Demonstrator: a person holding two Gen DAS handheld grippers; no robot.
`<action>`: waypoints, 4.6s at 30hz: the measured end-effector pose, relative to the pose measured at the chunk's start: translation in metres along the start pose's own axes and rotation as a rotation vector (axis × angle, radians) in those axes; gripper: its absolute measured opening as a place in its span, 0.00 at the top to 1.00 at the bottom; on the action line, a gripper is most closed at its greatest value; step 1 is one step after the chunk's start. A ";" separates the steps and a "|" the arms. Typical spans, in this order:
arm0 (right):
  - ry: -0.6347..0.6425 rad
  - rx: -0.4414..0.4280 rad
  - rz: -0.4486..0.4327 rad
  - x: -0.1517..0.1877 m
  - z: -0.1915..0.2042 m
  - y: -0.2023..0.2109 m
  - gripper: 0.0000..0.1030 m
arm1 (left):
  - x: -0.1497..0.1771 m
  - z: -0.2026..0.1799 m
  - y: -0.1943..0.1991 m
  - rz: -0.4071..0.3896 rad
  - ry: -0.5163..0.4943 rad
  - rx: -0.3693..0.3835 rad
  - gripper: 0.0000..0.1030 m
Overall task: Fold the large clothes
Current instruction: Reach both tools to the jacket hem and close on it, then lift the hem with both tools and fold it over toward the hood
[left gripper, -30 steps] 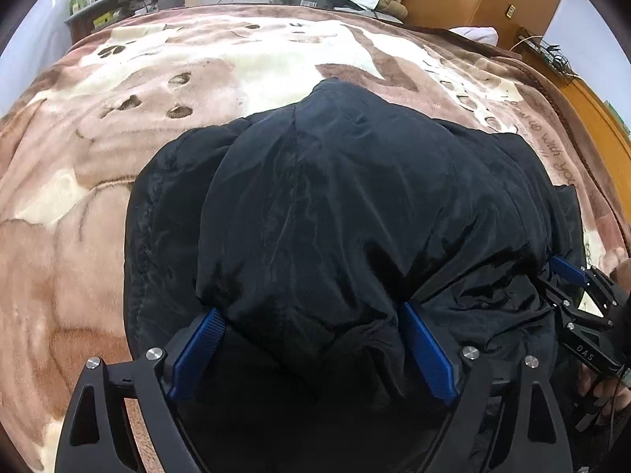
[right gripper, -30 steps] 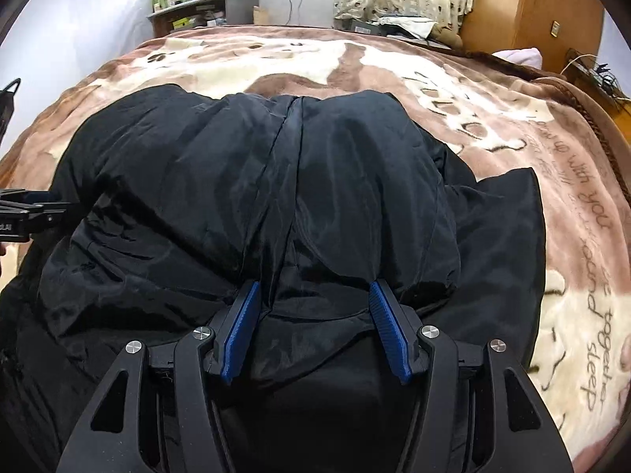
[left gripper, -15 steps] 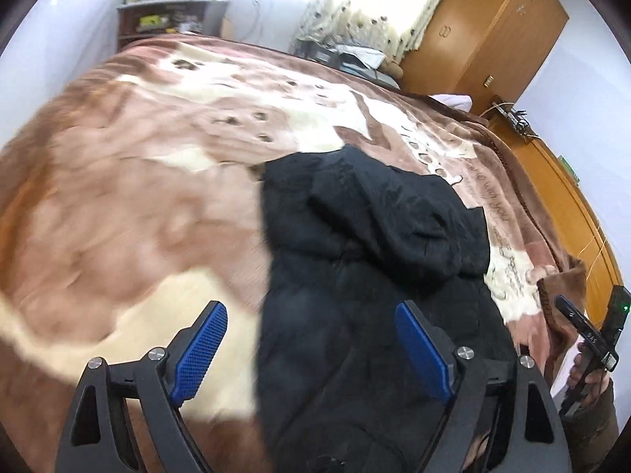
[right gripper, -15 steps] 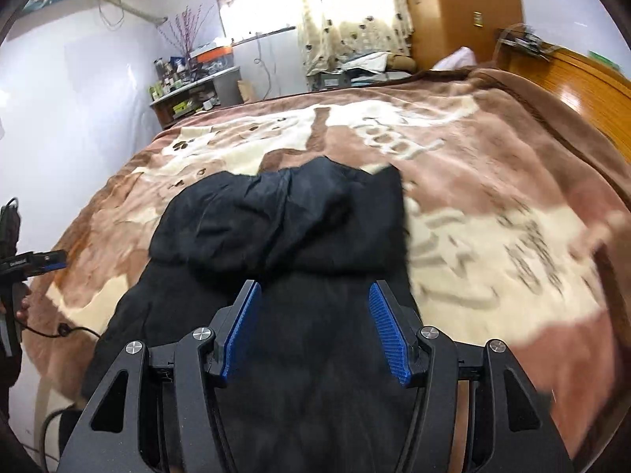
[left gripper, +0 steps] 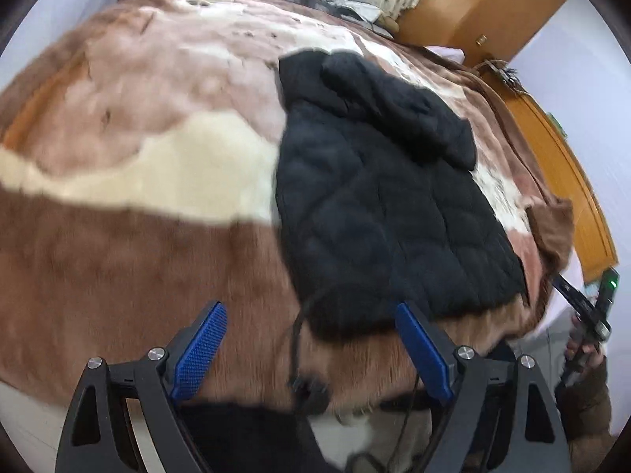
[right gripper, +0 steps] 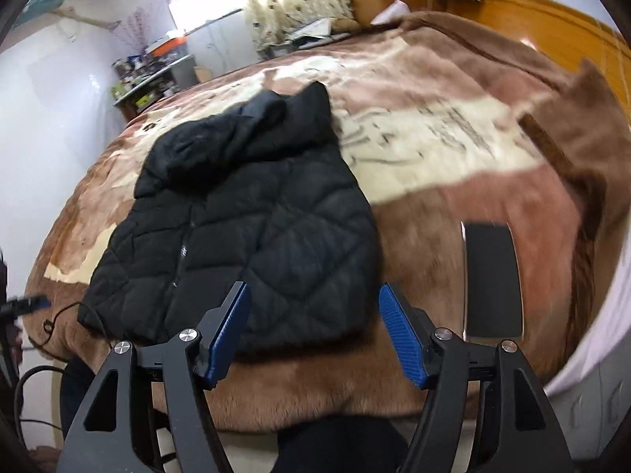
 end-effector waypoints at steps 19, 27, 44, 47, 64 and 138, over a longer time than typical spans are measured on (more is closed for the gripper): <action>-0.015 0.044 0.038 0.020 0.002 -0.032 0.29 | -0.002 0.036 0.030 -0.139 0.111 0.019 0.12; -0.037 0.062 0.091 0.028 -0.010 -0.066 0.27 | 0.001 0.000 -0.098 0.064 0.113 0.013 0.12; -0.047 0.014 0.186 0.042 -0.023 -0.107 0.27 | 0.011 -0.021 -0.134 0.175 0.135 0.002 0.36; -0.073 -0.030 0.186 0.039 -0.022 -0.110 0.38 | 0.011 -0.025 -0.140 0.189 0.132 -0.032 0.35; -0.001 -0.145 0.055 0.006 0.016 -0.010 0.85 | -0.007 -0.057 -0.039 0.033 0.143 0.150 0.83; -0.640 -0.077 0.260 -0.205 -0.039 -0.279 0.64 | -0.278 -0.003 -0.218 -0.125 0.618 0.282 0.16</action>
Point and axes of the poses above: each gripper's, at about its wrist camera, not at the fingertips, and y roughly against the way its jaws point, z to its left, x to its underside, the point moved 3 cm from there along -y, roughly the way its jaws point, and after that the axes turned 9 degrees about -z, right-handed, at the moved point
